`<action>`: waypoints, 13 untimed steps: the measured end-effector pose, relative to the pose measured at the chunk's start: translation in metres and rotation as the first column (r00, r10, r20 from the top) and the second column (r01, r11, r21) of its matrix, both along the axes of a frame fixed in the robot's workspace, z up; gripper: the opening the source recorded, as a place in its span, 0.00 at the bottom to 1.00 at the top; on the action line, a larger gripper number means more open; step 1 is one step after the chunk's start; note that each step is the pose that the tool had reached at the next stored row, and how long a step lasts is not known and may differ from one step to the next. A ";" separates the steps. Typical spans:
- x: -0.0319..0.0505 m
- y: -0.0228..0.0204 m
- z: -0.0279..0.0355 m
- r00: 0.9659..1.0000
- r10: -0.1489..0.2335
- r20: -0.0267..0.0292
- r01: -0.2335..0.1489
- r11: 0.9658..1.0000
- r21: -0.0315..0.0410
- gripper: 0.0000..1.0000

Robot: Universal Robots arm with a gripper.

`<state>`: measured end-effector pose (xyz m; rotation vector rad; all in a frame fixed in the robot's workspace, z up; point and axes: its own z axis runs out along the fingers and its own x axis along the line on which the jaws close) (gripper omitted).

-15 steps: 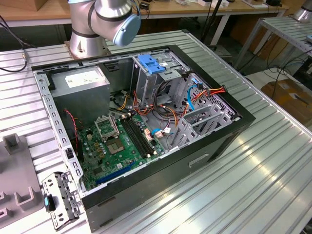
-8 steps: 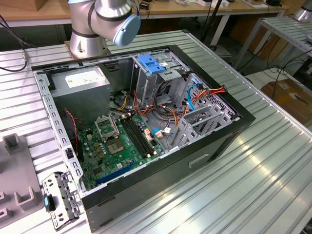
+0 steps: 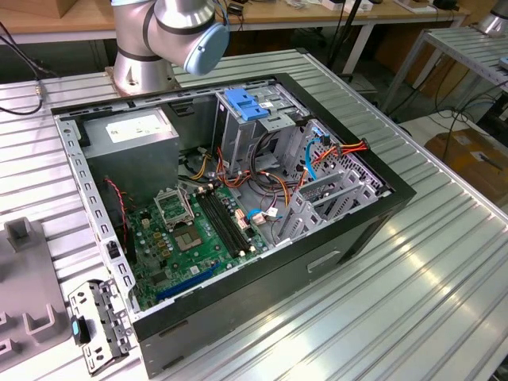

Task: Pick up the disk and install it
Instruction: 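Pick up the disk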

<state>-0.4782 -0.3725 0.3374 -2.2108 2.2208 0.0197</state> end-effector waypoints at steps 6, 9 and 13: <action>0.0002 0.0000 0.0008 1.000 0.000 0.000 0.000 1.000 0.000 0.37; 0.0002 0.0000 -0.0006 1.000 0.000 0.000 0.000 1.000 0.000 0.37; 0.0003 0.0000 -0.0017 1.000 0.000 0.001 0.000 1.000 -0.002 0.37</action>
